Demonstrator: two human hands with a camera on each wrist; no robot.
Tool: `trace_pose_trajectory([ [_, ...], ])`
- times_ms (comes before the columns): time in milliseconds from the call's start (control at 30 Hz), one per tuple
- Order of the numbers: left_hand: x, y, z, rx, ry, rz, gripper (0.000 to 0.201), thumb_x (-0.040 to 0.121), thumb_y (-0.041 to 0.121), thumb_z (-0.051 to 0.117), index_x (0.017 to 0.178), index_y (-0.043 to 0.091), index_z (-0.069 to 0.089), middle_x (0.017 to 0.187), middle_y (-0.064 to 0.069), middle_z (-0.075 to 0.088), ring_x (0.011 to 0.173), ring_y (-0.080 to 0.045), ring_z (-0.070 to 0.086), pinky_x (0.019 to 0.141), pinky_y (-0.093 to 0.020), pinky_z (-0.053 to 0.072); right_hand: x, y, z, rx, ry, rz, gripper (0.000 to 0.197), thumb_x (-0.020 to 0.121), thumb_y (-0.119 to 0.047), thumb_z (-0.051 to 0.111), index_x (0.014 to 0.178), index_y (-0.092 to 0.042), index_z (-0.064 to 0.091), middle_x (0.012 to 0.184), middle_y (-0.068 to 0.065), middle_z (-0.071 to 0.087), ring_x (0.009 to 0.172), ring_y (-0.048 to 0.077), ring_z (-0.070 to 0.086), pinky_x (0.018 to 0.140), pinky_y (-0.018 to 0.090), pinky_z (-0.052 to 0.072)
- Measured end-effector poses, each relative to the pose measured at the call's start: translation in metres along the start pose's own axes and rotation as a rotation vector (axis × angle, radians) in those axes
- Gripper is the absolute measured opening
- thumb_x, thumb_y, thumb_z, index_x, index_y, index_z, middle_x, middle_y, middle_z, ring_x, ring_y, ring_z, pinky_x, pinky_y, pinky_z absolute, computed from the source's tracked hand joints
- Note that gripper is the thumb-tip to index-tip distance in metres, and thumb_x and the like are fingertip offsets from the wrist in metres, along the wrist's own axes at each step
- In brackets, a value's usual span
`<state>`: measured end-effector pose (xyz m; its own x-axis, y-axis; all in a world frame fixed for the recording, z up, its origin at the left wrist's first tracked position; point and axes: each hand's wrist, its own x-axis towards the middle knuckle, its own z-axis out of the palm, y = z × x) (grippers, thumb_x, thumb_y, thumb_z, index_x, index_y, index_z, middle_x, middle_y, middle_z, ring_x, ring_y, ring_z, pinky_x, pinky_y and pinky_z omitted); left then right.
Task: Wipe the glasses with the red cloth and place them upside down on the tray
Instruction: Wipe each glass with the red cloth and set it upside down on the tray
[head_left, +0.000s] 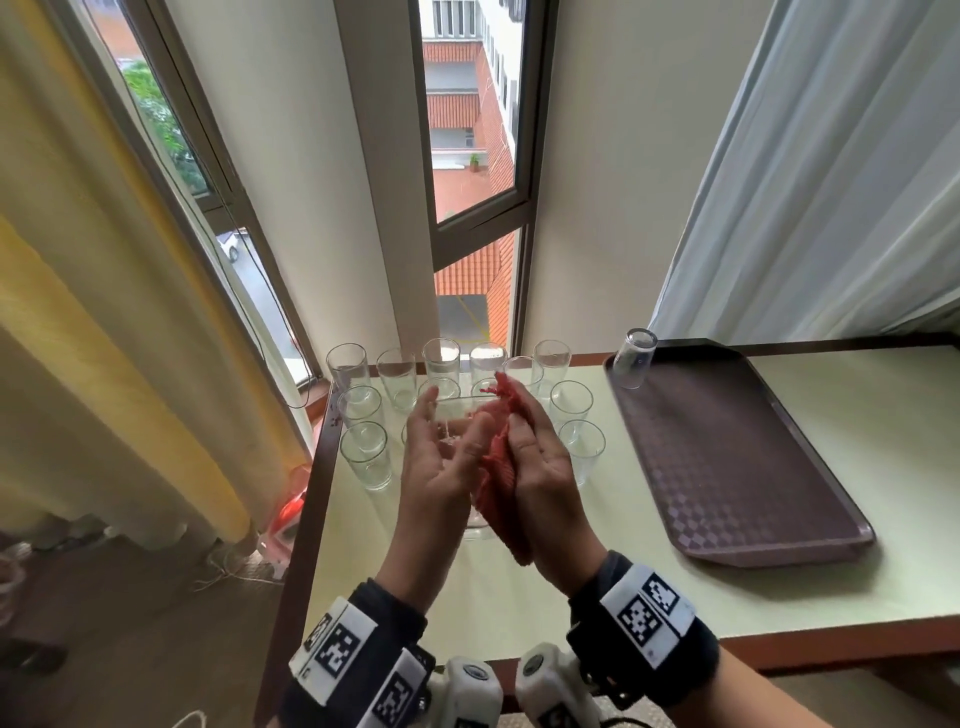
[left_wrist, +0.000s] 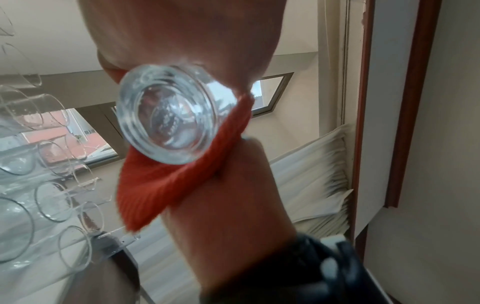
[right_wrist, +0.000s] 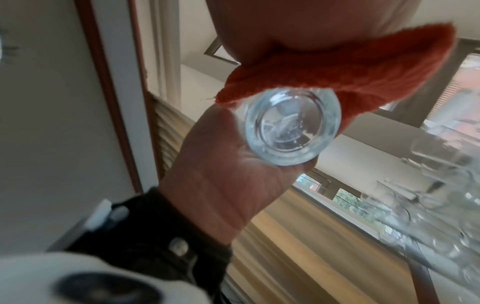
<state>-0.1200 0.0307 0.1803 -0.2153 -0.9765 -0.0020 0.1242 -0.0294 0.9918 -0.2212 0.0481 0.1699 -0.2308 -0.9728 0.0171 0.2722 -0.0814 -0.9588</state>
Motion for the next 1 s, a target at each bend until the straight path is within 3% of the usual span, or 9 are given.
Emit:
trace_pose_trajectory([
  [100, -0.003, -0.003, -0.002, 0.075, -0.026, 0.044, 0.074, 0.073, 0.053, 0.08, 0.132, 0.042, 0.037, 0.112, -0.003, 0.063, 0.094, -0.008, 0.07, 0.075, -0.024, 0.058, -0.009, 0.002, -0.006, 0.157, -0.016, 0.183, 0.036, 0.107, -0.027, 0.033, 0.132, -0.013, 0.055, 0.122, 0.02, 0.067, 0.115, 0.041, 0.063, 0.097, 0.053, 0.052],
  [233, -0.003, 0.0, -0.009, 0.108, -0.046, 0.088, 0.083, 0.06, 0.065, 0.079, 0.13, 0.052, 0.038, 0.12, -0.002, 0.064, 0.107, -0.021, 0.069, 0.088, -0.04, 0.059, -0.02, -0.002, -0.01, 0.353, -0.093, 0.451, 0.051, 0.105, -0.041, 0.03, 0.127, -0.008, 0.062, 0.118, 0.02, 0.069, 0.105, 0.04, 0.067, 0.082, 0.046, 0.056],
  [367, -0.001, 0.012, -0.015, 0.145, -0.034, 0.171, 0.086, 0.055, 0.069, 0.078, 0.129, 0.056, 0.036, 0.118, 0.006, 0.06, 0.104, -0.009, 0.067, 0.086, -0.032, 0.059, -0.018, -0.004, -0.017, 0.378, -0.129, 0.617, 0.057, 0.097, -0.054, 0.034, 0.128, -0.015, 0.062, 0.124, 0.014, 0.068, 0.09, 0.035, 0.066, 0.071, 0.038, 0.051],
  [433, -0.003, 0.013, -0.017, 0.134, -0.041, 0.167, 0.082, 0.058, 0.065, 0.076, 0.129, 0.057, 0.036, 0.119, 0.005, 0.058, 0.105, -0.009, 0.067, 0.084, -0.032, 0.059, -0.015, -0.007, -0.022, 0.48, -0.145, 0.643, 0.059, 0.096, -0.05, 0.038, 0.137, -0.01, 0.054, 0.134, 0.016, 0.061, 0.092, 0.036, 0.066, 0.066, 0.037, 0.054],
  [500, -0.006, 0.01, -0.019, 0.13, -0.056, 0.149, 0.078, 0.063, 0.058, 0.072, 0.132, 0.055, 0.036, 0.12, 0.002, 0.055, 0.105, -0.014, 0.067, 0.079, -0.032, 0.059, -0.012, -0.012, -0.027, 0.578, -0.153, 0.634, 0.05, 0.094, -0.045, 0.042, 0.129, -0.011, 0.057, 0.133, 0.016, 0.058, 0.094, 0.034, 0.066, 0.063, 0.036, 0.054],
  [633, -0.015, 0.003, -0.022, 0.15, -0.106, 0.097, 0.075, 0.061, 0.057, 0.071, 0.131, 0.053, 0.044, 0.124, -0.003, 0.053, 0.108, -0.016, 0.064, 0.082, -0.027, 0.057, -0.004, -0.03, -0.027, 0.469, -0.024, 0.51, 0.027, 0.092, -0.036, 0.049, 0.097, -0.014, 0.065, 0.093, 0.012, 0.066, 0.073, 0.025, 0.064, 0.052, 0.029, 0.043],
  [800, -0.02, 0.008, -0.01, 0.001, -0.046, -0.038, 0.067, 0.061, 0.063, 0.068, 0.12, 0.035, 0.054, 0.12, -0.002, 0.063, 0.098, -0.006, 0.069, 0.07, -0.017, 0.055, -0.011, -0.046, -0.013, 0.162, 0.039, 0.128, 0.018, 0.094, -0.01, 0.056, 0.11, -0.007, 0.064, 0.082, 0.009, 0.056, 0.063, 0.017, 0.057, 0.048, 0.025, 0.048],
  [933, -0.018, 0.019, -0.003, -0.105, 0.079, -0.142, 0.042, 0.087, 0.053, 0.064, 0.108, 0.016, 0.059, 0.104, -0.005, 0.071, 0.083, -0.011, 0.073, 0.059, -0.022, 0.055, -0.016, -0.03, -0.009, -0.506, 0.06, -0.402, 0.023, 0.083, -0.036, 0.066, 0.097, -0.019, 0.071, 0.089, 0.0, 0.066, 0.081, 0.019, 0.066, 0.071, 0.04, 0.057],
  [1000, -0.018, 0.022, -0.002, -0.073, 0.137, -0.112, 0.026, 0.093, 0.04, 0.057, 0.098, 0.014, 0.058, 0.098, -0.009, 0.071, 0.079, -0.012, 0.073, 0.058, -0.024, 0.055, -0.015, -0.024, -0.008, -0.489, 0.093, -0.482, 0.019, 0.084, -0.036, 0.065, 0.088, -0.018, 0.07, 0.085, 0.003, 0.065, 0.077, 0.023, 0.065, 0.068, 0.046, 0.056],
])
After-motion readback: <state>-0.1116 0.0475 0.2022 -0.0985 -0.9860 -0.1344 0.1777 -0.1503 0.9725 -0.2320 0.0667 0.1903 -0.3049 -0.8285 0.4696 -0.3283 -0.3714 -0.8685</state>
